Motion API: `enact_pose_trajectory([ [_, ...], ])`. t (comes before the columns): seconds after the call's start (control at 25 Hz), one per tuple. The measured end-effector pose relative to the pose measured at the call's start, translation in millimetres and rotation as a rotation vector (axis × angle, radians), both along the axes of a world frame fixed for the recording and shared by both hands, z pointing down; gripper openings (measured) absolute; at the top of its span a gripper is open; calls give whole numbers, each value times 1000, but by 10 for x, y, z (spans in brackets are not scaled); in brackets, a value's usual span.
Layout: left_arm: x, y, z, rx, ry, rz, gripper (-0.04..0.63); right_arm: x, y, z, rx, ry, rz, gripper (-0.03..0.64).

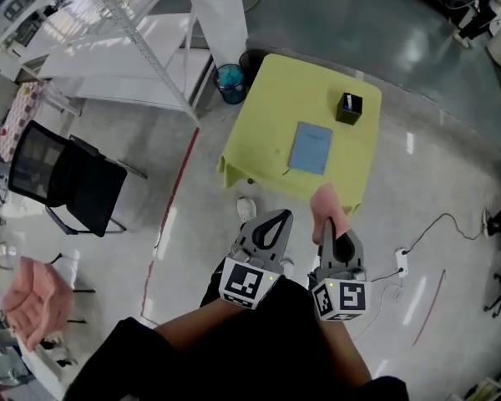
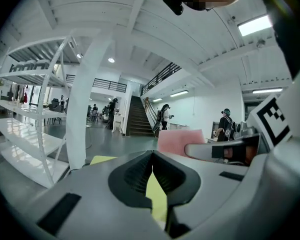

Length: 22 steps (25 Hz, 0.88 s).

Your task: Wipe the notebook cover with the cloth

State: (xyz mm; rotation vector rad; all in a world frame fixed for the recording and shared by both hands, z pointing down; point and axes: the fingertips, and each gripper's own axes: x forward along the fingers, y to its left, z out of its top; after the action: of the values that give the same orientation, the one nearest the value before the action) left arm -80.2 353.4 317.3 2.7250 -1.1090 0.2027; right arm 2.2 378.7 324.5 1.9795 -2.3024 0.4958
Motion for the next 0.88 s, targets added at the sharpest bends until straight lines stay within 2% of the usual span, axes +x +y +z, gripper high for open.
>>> enact_pose_trajectory([
  [0.2, 30, 437, -63, 21, -53, 20, 17, -76, 479, 73, -10, 62, -54, 38],
  [0.28, 34, 487, -84, 31, -58, 19, 17, -29, 550, 25, -6, 71, -43, 38],
  [0.44, 81, 525, -224, 68, -13, 28, 17, 78, 586, -163, 19, 103, -9, 38],
  [0.6, 116, 481, -421, 109, 53, 27, 17, 164, 542, -322, 32, 71, 26, 38],
  [0.76, 151, 505, -468, 99, 77, 47, 17, 126, 547, -382, 39, 101, 25, 38],
  [0.88, 181, 551, -472, 113, 63, 61, 17, 125, 584, -436, 57, 130, 19, 38],
])
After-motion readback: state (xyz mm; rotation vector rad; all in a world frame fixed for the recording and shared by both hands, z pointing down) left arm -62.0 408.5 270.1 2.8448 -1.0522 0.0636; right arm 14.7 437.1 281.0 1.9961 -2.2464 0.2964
